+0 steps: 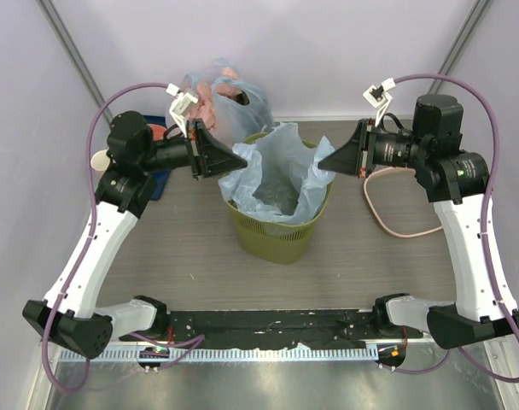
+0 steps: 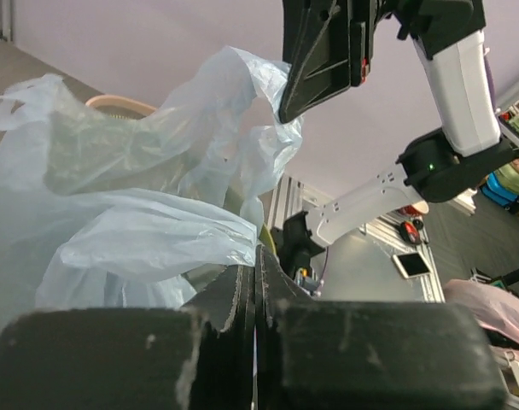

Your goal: Put the trash bags into the trash bin

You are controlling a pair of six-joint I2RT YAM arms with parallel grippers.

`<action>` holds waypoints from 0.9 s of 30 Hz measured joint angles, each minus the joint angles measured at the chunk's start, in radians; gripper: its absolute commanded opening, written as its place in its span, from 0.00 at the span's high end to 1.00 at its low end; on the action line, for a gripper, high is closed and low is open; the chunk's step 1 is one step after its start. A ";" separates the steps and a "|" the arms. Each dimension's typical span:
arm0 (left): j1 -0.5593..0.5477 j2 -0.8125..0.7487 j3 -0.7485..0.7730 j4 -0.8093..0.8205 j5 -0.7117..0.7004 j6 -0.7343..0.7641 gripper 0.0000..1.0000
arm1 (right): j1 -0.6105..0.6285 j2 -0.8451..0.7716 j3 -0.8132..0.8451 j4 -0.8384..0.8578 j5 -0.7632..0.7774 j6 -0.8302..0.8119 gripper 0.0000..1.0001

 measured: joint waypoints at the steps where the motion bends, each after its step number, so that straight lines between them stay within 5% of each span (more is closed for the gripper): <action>1: 0.013 -0.013 0.000 -0.021 0.015 0.004 1.00 | 0.000 -0.004 0.008 -0.042 -0.003 -0.033 0.99; 9: 0.266 -0.116 -0.002 -0.221 0.129 0.069 1.00 | 0.000 -0.006 0.087 -0.410 -0.008 -0.301 0.99; 17: 0.509 -0.126 0.004 -0.384 0.279 0.103 1.00 | 0.000 -0.097 0.091 -0.518 0.016 -0.401 0.99; 23: 0.635 -0.120 -0.011 -0.327 0.376 0.028 1.00 | -0.001 -0.087 0.298 -0.514 0.044 -0.409 0.99; 27: 0.662 -0.146 -0.105 -0.214 0.415 -0.031 1.00 | -0.001 -0.200 0.150 -0.499 0.044 -0.429 0.99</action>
